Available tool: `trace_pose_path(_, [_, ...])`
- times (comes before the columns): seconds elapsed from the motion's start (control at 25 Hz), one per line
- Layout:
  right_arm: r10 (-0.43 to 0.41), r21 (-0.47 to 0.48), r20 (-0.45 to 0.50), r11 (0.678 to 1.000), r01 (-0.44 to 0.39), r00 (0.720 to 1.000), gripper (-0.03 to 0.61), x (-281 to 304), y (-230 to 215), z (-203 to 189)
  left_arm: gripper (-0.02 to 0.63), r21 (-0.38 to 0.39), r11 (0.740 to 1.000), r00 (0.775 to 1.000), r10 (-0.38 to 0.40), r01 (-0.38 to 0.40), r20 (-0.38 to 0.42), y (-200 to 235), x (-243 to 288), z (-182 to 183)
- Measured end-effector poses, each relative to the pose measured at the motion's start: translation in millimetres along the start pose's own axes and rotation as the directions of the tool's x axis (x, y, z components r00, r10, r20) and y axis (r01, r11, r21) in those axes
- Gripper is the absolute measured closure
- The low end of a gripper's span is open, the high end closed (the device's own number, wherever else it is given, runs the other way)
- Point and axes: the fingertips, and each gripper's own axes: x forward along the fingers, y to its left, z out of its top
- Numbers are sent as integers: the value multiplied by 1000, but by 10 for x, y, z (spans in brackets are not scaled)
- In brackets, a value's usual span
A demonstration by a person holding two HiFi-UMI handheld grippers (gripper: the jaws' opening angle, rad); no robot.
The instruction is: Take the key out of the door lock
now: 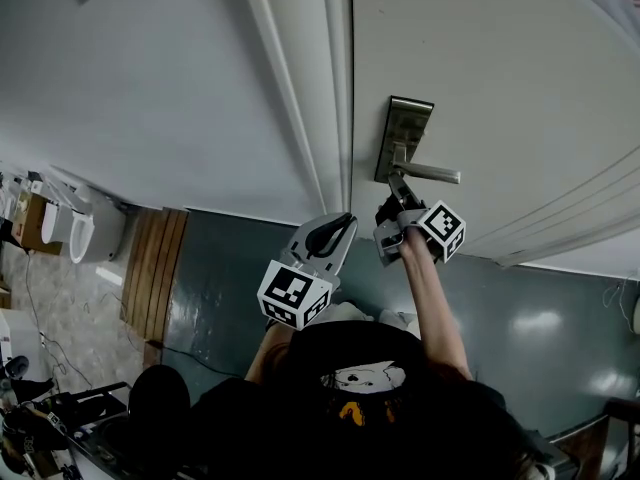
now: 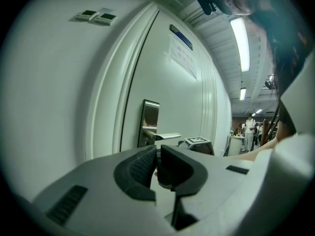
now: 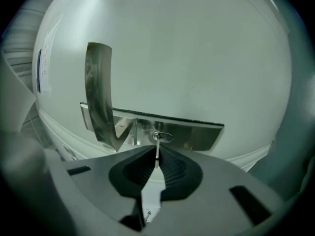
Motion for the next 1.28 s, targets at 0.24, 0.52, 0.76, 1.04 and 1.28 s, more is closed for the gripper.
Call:
trace_pose_path(0.24, [-3,34,23,999,2,1000,558,-11,-5,3,583,-9,1000,1000,1,-1,-1,26,-66,-31])
trace_pose_path(0.52, [-2,32,9,999,1,1000,558,-214,-19,-114,583,-33,999,1000,14,-14,-13,124,-92,-116])
trace_pose_path(0.76, [-10,-27,-18,1000,9,1000,558,-325,10,-188,583,-37,999,1000,-6,5,-16,93,-55,-119])
trace_pose_path(1.04, [-20,-43,-52,999,18,998,558,-501,-29,-276,583,-56,998,999,6,-8,-35,95,-81,-233])
trace_pose_path(1.28, [-20,-103,-91,995,10,996,558,-700,7,-296,583,-60,998,999,18,-21,-45,20,-79,-284])
